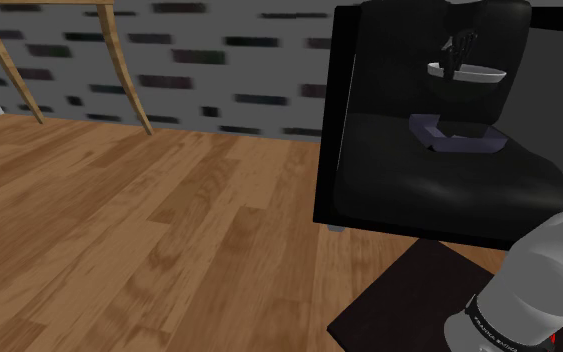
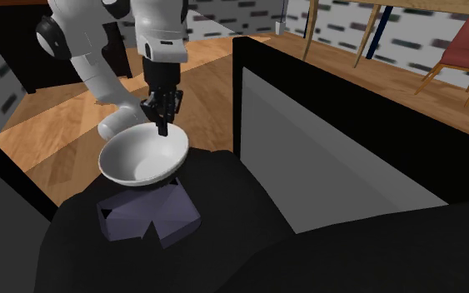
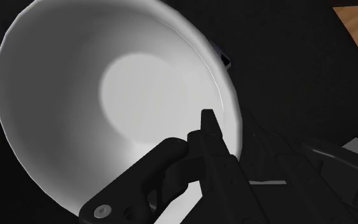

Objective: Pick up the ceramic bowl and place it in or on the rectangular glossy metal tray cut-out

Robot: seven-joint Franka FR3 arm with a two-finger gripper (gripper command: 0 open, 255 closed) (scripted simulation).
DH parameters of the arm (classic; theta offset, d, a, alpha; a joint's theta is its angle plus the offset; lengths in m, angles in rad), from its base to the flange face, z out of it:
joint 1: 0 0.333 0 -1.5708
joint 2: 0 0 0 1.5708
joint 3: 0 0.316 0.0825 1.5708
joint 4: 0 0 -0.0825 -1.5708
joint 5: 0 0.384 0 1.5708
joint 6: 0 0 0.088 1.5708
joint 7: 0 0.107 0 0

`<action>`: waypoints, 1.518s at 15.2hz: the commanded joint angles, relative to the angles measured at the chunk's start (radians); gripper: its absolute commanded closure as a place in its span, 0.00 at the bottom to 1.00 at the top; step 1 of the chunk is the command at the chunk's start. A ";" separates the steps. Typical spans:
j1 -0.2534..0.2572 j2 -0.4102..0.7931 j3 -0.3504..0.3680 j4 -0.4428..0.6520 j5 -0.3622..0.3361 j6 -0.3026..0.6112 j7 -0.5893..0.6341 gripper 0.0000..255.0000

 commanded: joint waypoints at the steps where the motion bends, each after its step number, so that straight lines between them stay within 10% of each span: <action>1: -0.014 0.006 -0.036 0.018 -0.013 0.002 -0.052 1.00; 23: -0.039 -0.042 -0.095 -0.270 -0.051 0.251 -0.045 1.00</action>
